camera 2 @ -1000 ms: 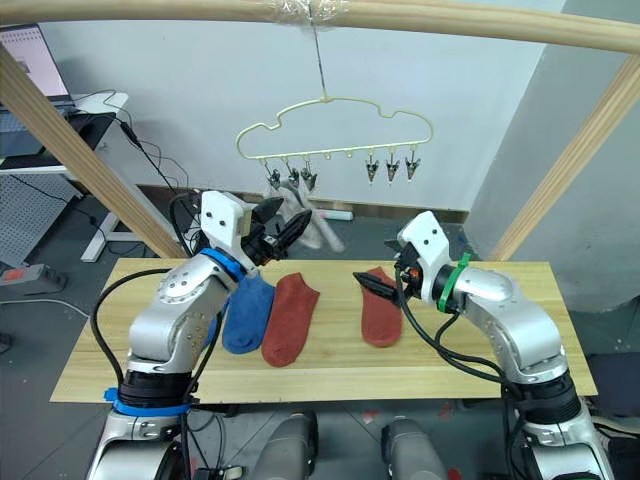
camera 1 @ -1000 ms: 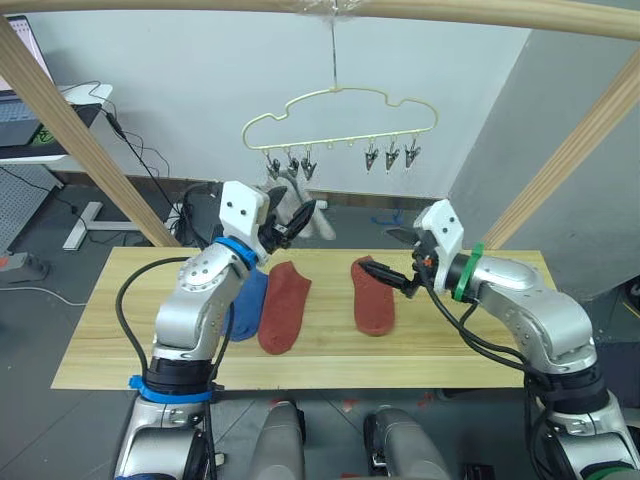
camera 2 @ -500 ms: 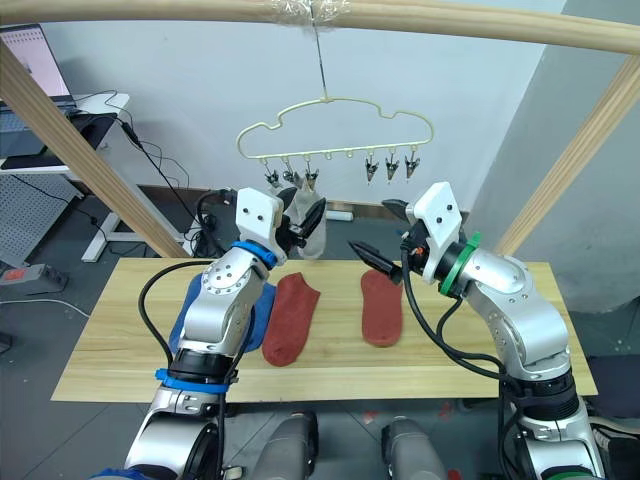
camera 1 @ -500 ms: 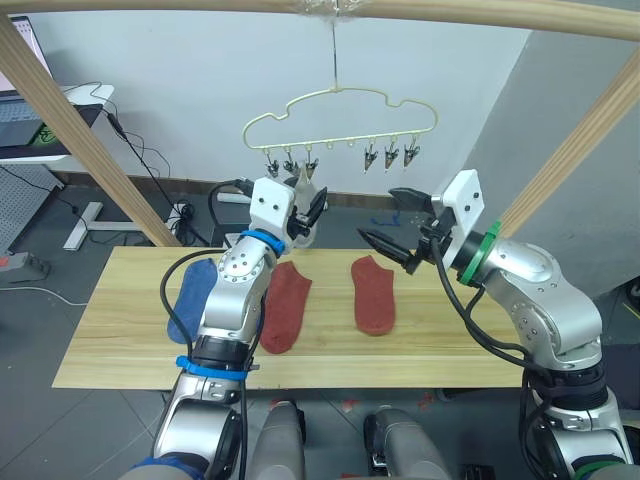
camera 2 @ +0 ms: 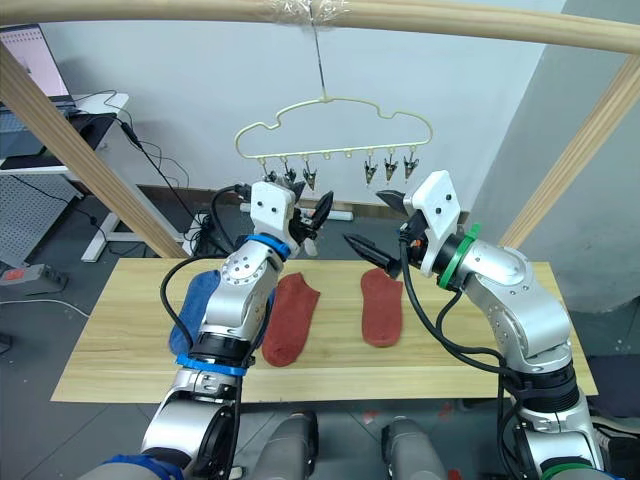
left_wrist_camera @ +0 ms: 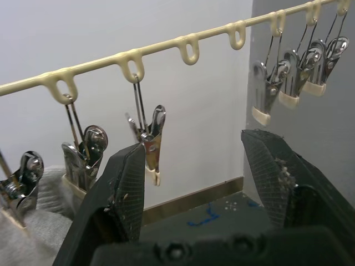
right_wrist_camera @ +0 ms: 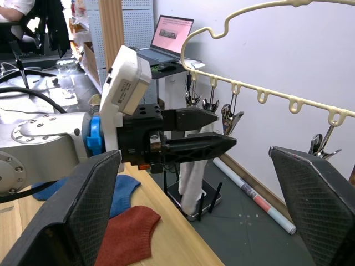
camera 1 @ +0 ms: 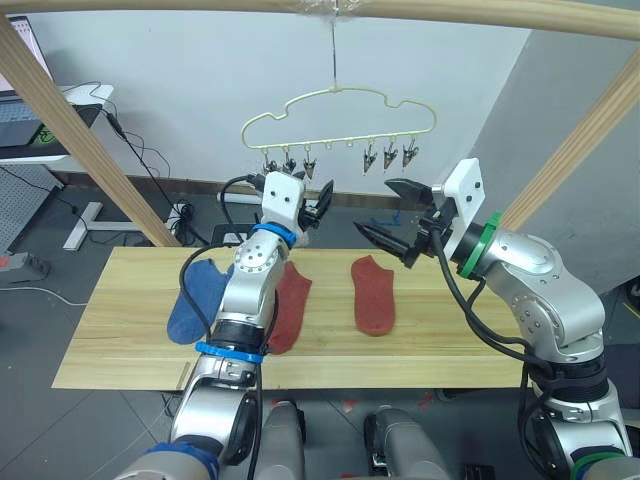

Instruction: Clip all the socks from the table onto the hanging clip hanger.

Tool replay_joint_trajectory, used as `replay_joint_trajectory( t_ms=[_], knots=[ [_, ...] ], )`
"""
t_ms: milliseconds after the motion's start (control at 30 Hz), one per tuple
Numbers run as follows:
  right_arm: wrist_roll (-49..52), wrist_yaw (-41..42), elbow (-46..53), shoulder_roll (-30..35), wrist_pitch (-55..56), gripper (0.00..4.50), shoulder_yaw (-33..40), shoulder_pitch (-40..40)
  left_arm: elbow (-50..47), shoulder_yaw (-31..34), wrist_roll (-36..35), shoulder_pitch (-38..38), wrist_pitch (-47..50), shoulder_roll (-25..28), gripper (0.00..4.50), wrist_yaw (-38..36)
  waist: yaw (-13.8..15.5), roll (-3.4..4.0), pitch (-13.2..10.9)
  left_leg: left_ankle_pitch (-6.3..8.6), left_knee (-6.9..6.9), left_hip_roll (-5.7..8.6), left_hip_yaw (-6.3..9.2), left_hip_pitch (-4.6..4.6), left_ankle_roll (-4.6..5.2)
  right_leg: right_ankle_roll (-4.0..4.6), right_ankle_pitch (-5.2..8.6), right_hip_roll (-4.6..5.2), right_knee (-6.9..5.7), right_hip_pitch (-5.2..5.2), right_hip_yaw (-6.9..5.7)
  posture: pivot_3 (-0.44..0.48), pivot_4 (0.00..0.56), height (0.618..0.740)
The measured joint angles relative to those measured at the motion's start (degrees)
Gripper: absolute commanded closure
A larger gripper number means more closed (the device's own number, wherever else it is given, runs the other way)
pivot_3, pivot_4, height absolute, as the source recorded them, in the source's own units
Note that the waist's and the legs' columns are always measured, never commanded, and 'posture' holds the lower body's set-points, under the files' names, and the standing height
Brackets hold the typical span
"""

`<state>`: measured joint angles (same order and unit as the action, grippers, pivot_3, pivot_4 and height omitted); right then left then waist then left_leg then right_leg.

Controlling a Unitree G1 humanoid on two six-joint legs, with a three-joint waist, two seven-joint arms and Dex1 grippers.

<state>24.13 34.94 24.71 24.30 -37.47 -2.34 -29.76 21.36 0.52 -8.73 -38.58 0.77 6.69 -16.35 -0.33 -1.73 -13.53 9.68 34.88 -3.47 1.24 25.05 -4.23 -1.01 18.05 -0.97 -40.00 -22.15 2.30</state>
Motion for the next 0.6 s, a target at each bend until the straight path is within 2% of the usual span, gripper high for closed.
replay_joint_trajectory(
  t_ms=[600],
  knots=[
    [0.0, 0.0, 0.0, 0.3, 0.0, 0.0, 0.0, 0.1, 2.2, 1.1, 0.9, -1.6, -2.6, -0.4, 1.48, 1.7, -0.4, 0.0, 0.0, 0.0, 0.0, 0.0, 0.0, 0.0, 0.0, 0.0, 0.0, 0.0, -0.02, 0.0, 0.0, -0.027, 0.197, 0.74]
  ],
)
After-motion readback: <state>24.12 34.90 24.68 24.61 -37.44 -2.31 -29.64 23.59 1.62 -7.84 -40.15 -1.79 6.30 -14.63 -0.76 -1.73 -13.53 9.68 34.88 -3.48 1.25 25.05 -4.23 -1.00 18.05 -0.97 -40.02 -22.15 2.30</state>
